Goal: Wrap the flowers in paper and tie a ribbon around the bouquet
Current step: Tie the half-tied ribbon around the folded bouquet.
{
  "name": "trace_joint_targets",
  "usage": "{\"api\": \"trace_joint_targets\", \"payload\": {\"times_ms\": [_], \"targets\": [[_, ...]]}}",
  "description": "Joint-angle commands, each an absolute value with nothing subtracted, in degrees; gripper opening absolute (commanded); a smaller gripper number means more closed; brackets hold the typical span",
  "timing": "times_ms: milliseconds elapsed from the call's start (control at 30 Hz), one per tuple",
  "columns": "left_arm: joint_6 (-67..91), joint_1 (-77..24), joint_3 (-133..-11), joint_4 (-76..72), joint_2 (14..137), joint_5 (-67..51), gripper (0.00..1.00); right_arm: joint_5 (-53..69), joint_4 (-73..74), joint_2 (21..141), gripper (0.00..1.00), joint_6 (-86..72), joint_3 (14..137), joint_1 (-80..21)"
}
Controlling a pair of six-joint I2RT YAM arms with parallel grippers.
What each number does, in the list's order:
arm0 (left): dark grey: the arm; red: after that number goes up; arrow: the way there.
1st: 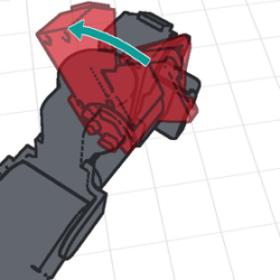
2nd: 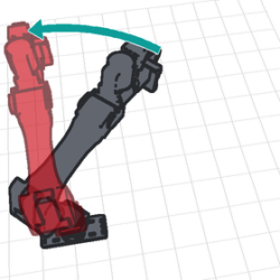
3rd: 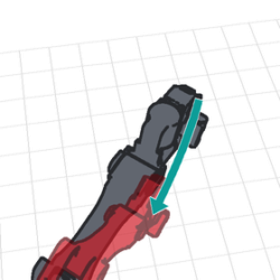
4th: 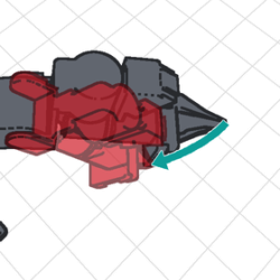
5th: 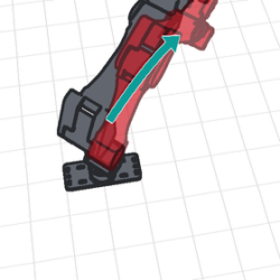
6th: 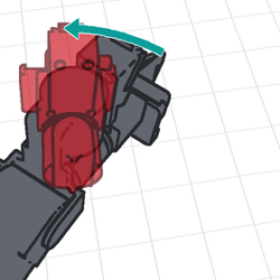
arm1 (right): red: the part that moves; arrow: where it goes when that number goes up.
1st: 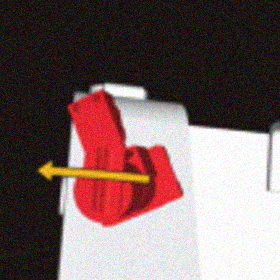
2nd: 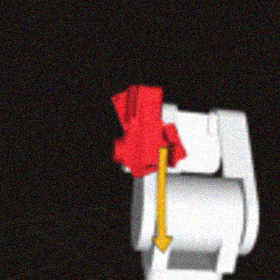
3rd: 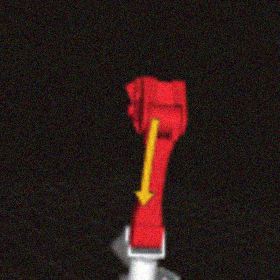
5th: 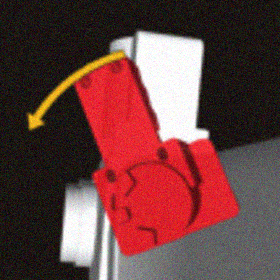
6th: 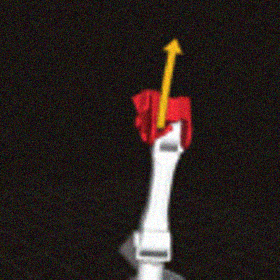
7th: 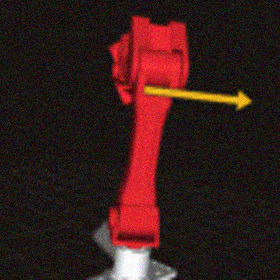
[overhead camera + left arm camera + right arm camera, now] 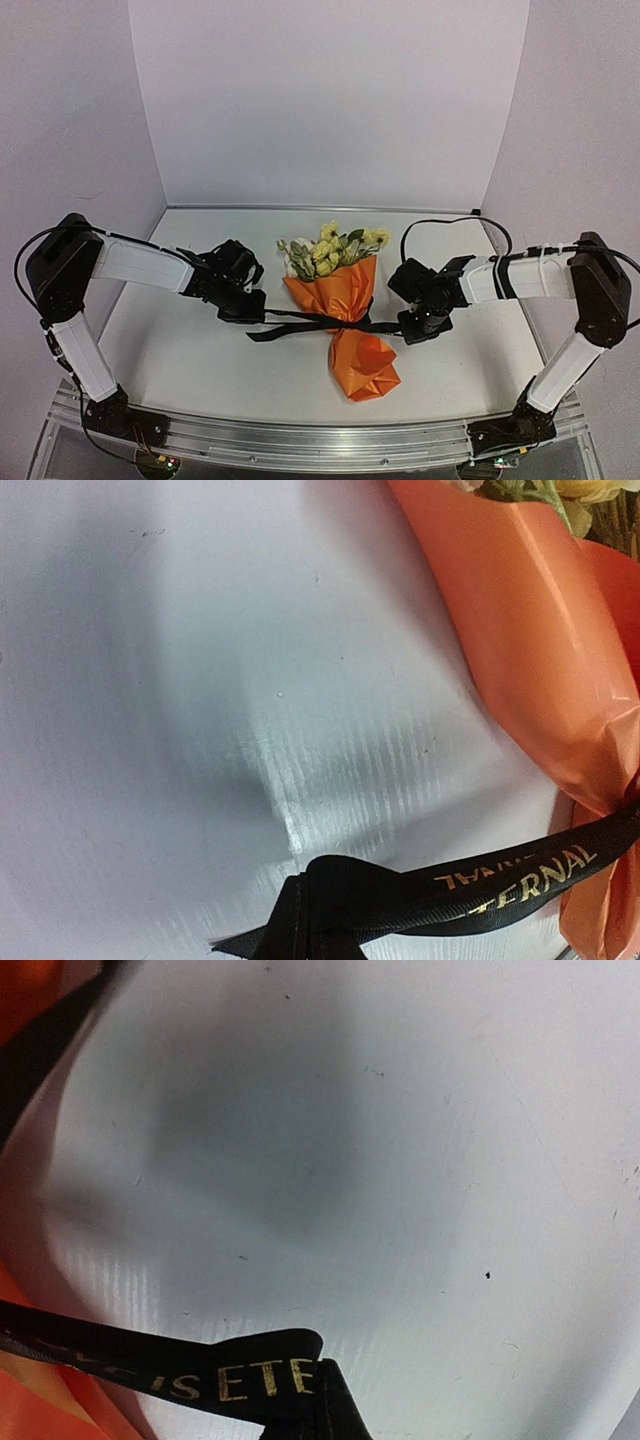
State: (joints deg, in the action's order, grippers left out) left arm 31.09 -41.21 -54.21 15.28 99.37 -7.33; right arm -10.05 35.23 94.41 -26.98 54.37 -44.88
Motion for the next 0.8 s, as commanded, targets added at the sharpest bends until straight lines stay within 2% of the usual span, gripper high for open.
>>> {"api": "trace_joint_targets", "payload": {"times_ms": [0, 333, 433, 567, 767], "targets": [[29.5, -38.2, -51.9, 17.0, 97.3, -4.3, 0.0, -13.8, 40.8, 92.7, 0.0, -26.3, 49.8, -41.4], [29.2, -31.2, -48.3, 16.9, 95.3, -6.4, 0.0, -14.6, 40.8, 90.2, 0.0, -26.5, 46.4, -40.3], [29.3, -28.2, -47.5, 16.6, 94.7, -7.5, 0.0, -10.7, 40.5, 89.7, 0.0, -28.0, 46.8, -40.6], [28.4, -27.4, -49.2, 17.4, 95.0, -7.5, 0.0, -6.0, 39.6, 90.6, 0.0, -31.6, 51.2, -47.4], [28.9, -27.3, -50.3, 16.7, 95.5, -11.4, 0.0, -4.3, 38.0, 92.2, 0.0, -34.4, 54.3, -49.4]]}}
